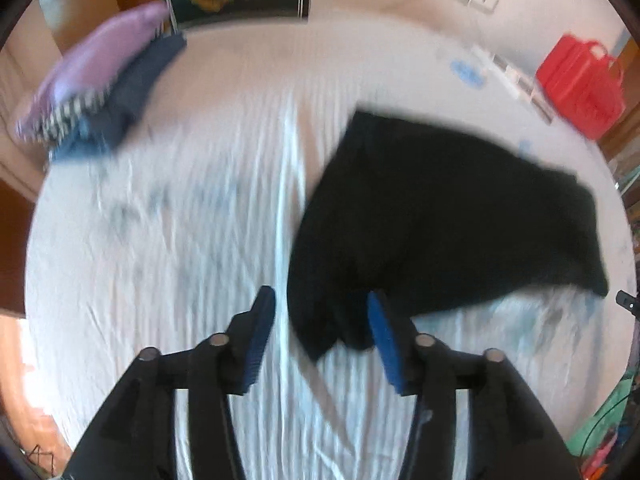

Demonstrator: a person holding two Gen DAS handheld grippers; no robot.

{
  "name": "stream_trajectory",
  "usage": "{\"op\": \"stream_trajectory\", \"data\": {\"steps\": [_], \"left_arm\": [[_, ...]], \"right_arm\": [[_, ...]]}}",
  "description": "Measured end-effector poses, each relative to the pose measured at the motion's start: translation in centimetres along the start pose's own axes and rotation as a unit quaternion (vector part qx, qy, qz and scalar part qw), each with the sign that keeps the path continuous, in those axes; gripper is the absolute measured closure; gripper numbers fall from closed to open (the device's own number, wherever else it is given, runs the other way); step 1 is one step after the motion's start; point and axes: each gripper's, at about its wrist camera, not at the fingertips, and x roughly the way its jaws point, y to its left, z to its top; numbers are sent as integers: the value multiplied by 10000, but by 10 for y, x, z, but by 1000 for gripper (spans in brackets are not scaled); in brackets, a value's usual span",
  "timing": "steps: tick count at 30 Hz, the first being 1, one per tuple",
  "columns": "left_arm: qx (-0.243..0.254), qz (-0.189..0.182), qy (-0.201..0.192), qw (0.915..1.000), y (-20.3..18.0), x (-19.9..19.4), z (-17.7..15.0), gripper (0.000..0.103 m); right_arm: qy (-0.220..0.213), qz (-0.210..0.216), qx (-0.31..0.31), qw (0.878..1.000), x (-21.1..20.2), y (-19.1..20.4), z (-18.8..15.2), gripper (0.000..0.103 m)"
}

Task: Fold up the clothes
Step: 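Pinch the folded edge with the left gripper and straighten it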

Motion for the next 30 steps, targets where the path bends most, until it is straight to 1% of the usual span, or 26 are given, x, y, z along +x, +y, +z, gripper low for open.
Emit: {"op": "stream_trajectory", "data": {"steps": [2, 4, 5, 7, 8, 10, 12, 15, 17, 18, 19, 20, 21, 22, 24, 25, 26, 27, 28, 29, 30], "left_arm": [[80, -22, -165, 9998, -5, -3, 19, 48], [219, -12, -205, 9995, -14, 4, 35, 48], [247, -42, -186, 9995, -19, 12, 43, 48], [284, -92, -136, 9995, -26, 30, 58, 48], [297, -60, -108, 9995, -29, 41, 65, 48], [294, 24, -44, 9996, -32, 60, 77, 48], [312, 61, 47, 9995, -35, 77, 86, 48], [461, 111, 182, 9987, -44, 99, 98, 48], [601, 142, 262, 9977, -48, 111, 102, 48], [661, 144, 278, 9973, -50, 114, 103, 47], [743, 140, 199, 9969, -53, 114, 105, 54], [830, 154, 123, 9964, -56, 113, 107, 79], [941, 256, 64, 9952, -60, 112, 109, 90], [997, 316, 9, 9945, -63, 110, 110, 91], [1113, 459, -164, 9926, -70, 109, 113, 91], [1137, 518, -212, 9919, -72, 112, 116, 91], [1147, 567, -246, 9915, -73, 115, 118, 91], [1078, 561, -212, 9924, -73, 120, 121, 91], [992, 516, -229, 9935, -71, 121, 124, 91], [912, 469, -232, 9945, -70, 121, 126, 91], [853, 399, -165, 9954, -67, 119, 128, 91]], "right_arm": [[-222, 104, 114, 9996, -9, -3, 15, 47], [-429, 204, 215, 9986, -13, -4, 35, 36], [-482, 243, 275, 9982, -11, -5, 45, 34], [-583, 318, 393, 9970, -7, -9, 67, 34], [-595, 339, 436, 9967, -2, -9, 79, 34], [-574, 273, 401, 9972, 12, -7, 100, 34], [-460, 136, 242, 9986, 27, -3, 122, 34], [-350, 72, 23, 9994, 47, 6, 142, 33], [-263, 66, -92, 9996, 64, 11, 147, 28], [-154, -33, -184, 9997, 72, 14, 148, 28], [-45, -132, -277, 9995, 80, 17, 149, 32], [64, -231, -369, 9990, 88, 20, 150, 60], [152, -337, -475, 9982, 95, 24, 150, 86], [37, -499, -696, 9963, 94, 30, 149, 96], [-463, -686, -981, 9917, 80, 39, 152, 96], [-608, -747, -1014, 9902, 77, 39, 156, 96], [-618, -787, -1014, 9898, 80, 37, 159, 96], [-509, -847, -1027, 9898, 90, 35, 163, 96], [-401, -906, -1040, 9896, 100, 32, 167, 92], [-312, -960, -1051, 9893, 109, 28, 167, 79], [-247, -1002, -1047, 9891, 116, 24, 167, 75]]}}
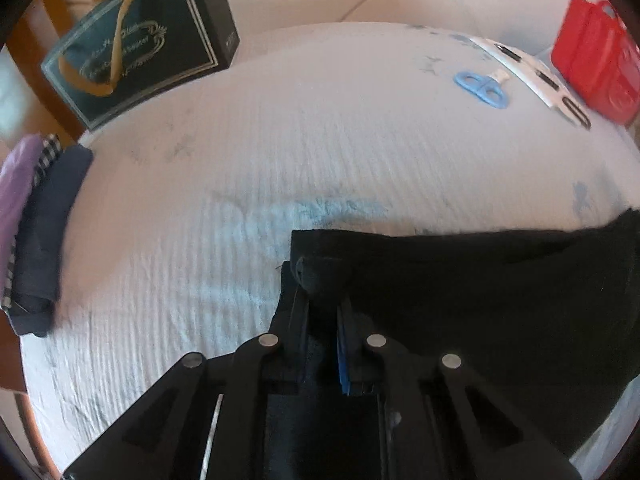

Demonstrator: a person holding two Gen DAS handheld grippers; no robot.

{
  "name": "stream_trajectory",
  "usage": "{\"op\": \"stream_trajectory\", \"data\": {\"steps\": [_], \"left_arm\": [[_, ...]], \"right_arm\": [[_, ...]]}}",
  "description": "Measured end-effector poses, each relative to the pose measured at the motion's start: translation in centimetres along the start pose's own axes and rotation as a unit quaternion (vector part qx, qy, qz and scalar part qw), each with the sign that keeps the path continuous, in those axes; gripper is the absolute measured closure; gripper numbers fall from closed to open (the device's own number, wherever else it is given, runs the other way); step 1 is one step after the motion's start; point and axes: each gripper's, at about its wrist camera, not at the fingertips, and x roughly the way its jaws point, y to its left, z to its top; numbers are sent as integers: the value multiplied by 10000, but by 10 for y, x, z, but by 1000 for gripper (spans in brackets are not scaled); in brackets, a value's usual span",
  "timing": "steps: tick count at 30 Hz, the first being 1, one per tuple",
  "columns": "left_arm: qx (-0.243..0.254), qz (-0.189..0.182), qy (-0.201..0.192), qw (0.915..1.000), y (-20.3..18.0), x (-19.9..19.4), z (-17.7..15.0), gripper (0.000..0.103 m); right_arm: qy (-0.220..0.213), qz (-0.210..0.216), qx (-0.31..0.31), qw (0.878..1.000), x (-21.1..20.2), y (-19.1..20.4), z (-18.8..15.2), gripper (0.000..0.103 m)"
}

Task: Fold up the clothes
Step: 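Pinch the folded edge with the left gripper and straighten it, then move both grippers to the end of the folded black shirt strip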

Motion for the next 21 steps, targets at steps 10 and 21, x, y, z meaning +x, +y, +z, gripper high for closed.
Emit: {"op": "stream_trajectory", "data": {"steps": [10, 21], "left_arm": [[-460, -415, -150, 9980, 30, -73, -59, 69], [-468, -261, 465, 9975, 22, -41, -120, 69]], "right_arm": [[-577, 1423, 958, 9835, -96, -14, -81, 83], [293, 838, 1147, 9894, -54, -21, -134, 98]]}}
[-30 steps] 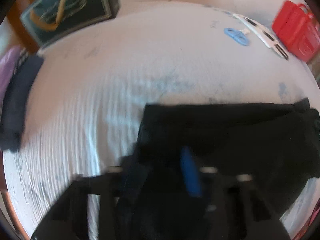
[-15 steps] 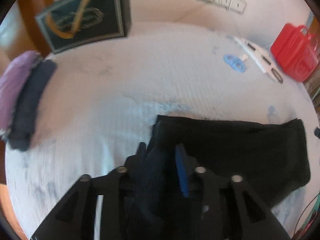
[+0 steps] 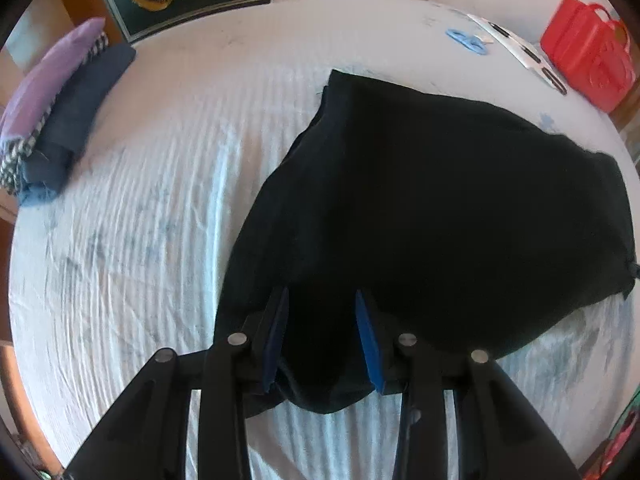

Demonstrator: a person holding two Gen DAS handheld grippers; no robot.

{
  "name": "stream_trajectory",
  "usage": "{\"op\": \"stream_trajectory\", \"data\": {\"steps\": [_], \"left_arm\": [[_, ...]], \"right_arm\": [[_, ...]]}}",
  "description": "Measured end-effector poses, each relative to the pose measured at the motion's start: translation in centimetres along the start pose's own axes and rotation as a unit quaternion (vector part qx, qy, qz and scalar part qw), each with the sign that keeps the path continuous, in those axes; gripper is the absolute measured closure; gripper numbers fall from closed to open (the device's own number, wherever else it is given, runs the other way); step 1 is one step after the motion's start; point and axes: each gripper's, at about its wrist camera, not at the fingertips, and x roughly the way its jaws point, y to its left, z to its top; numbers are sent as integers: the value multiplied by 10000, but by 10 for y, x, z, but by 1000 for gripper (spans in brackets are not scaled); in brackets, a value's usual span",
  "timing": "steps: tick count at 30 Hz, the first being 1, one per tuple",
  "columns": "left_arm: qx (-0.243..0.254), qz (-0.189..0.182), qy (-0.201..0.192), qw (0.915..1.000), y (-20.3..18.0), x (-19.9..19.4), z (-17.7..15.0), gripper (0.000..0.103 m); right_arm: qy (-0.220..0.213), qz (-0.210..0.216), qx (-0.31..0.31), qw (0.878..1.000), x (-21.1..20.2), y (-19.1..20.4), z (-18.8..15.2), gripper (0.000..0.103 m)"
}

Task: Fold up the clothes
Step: 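Move both grippers to the end of the folded black shirt strip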

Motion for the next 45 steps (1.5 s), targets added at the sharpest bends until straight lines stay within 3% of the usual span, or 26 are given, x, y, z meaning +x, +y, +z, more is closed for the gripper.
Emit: {"op": "stream_trajectory", "data": {"steps": [3, 5, 7, 10, 14, 19, 20, 23, 25, 33, 39, 45], "left_arm": [[-168, -71, -54, 9998, 3, -3, -3, 60], [-333, -161, -161, 9992, 5, -8, -6, 27], [-513, -241, -251, 9981, -1, -14, -10, 19], [-835, -356, -313, 9954, -20, -23, -15, 19], [-1440, -496, -316, 9878, -69, -28, -23, 19], [-1858, -752, -465, 9786, -163, -18, -37, 19], [-1949, -779, -492, 9765, -184, -14, -41, 19], [-2476, -642, -514, 9654, -244, -4, -55, 20], [-2935, -536, -463, 9533, -284, 1, -63, 20], [-3808, 85, -343, 9240, -402, -6, -62, 20], [-4200, 472, -155, 9062, -438, 3, -60, 20], [-4233, 1060, -198, 8995, -445, 20, -51, 20]], "right_arm": [[-157, -69, -61, 9998, -20, 3, 0, 94], [-284, 76, 16, 9996, -33, 2, -1, 86], [-434, 146, -71, 9989, -46, 3, 2, 79], [-462, 307, -211, 9982, -51, 0, 12, 73], [-412, 566, -486, 9964, -49, -6, 31, 42], [-214, 903, -1452, 9850, -28, -17, 68, 45], [-191, 1016, -1689, 9802, -24, -22, 75, 52], [-111, 1452, -2438, 9588, -11, -35, 96, 62], [16, 1602, -2872, 9444, -4, -43, 106, 64], [366, 2092, -4263, 8793, 1, -51, 118, 65], [349, 2232, -4938, 8397, 7, -50, 138, 65], [258, 2236, -5409, 8104, 25, -42, 160, 61]]}}
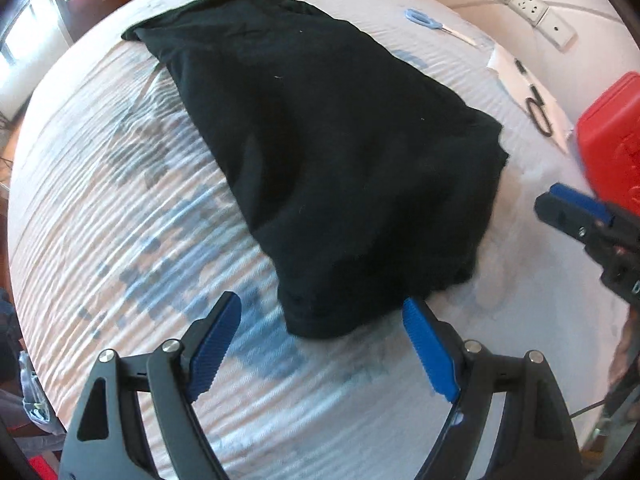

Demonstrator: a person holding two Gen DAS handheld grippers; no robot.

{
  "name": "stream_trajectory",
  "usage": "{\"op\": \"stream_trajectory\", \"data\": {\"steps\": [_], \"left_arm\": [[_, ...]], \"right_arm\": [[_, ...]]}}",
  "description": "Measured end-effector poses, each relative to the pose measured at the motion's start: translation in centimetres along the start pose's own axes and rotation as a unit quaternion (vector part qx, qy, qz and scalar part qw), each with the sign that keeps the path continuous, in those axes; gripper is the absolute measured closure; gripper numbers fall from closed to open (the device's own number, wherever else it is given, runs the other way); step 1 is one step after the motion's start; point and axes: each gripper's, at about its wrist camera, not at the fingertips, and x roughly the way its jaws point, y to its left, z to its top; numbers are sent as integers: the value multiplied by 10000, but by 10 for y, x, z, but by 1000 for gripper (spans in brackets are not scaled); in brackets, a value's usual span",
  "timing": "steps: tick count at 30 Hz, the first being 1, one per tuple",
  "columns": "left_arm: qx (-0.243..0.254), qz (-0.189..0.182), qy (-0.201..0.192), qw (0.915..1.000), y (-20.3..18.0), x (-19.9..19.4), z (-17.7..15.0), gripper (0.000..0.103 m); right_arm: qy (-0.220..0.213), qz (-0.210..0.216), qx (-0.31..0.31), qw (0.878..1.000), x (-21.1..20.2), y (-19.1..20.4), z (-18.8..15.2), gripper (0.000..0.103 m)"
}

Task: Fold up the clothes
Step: 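Move both grippers to the end of the folded black shirt strip, then grasp the strip end with both grippers and fold it over toward the middle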

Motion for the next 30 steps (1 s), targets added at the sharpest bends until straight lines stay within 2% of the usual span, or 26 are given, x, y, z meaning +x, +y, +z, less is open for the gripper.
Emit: {"op": "stream_trajectory", "data": {"steps": [3, 7, 13, 15, 17, 18, 19, 20, 21, 25, 27, 30], "left_arm": [[-51, 78, -25, 10000, 0, 8, 4, 20], [93, 149, -268, 9995, -11, 11, 7, 19], [117, 111, -232, 9996, -12, 10, 13, 21], [206, 60, -200, 9996, -13, 8, 15, 36], [256, -65, -181, 9995, -2, -2, 11, 73], [265, -187, -111, 9994, -2, -3, 13, 80], [275, -309, -40, 9991, -2, -4, 15, 86], [284, -422, 20, 9987, -1, -5, 17, 88], [303, -480, 5, 9984, 0, -9, 18, 88], [519, -676, -359, 9957, 8, -42, 32, 89], [534, -852, -501, 9937, 17, -57, 45, 90], [484, -884, -800, 9917, 39, -74, 69, 90]], "right_arm": [[-55, 19, -172, 9998, 10, -6, 7, 59], [-93, 9, -422, 9991, 28, -12, 14, 54], [-128, 56, -643, 9978, 46, -14, 19, 50], [-120, 90, -703, 9974, 50, -15, 19, 49], [-106, 98, -775, 9969, 55, -14, 18, 49], [-121, 99, -760, 9970, 55, -14, 18, 49], [-132, 103, -740, 9971, 55, -14, 18, 61], [-118, 128, -683, 9975, 54, -14, 19, 89], [-110, 155, -627, 9979, 52, -13, 20, 92], [-280, 423, -396, 9979, 35, -9, 30, 92], [-383, 545, -243, 9975, 27, -7, 42, 92], [-620, 719, -40, 9955, 17, 1, 70, 92]]}}
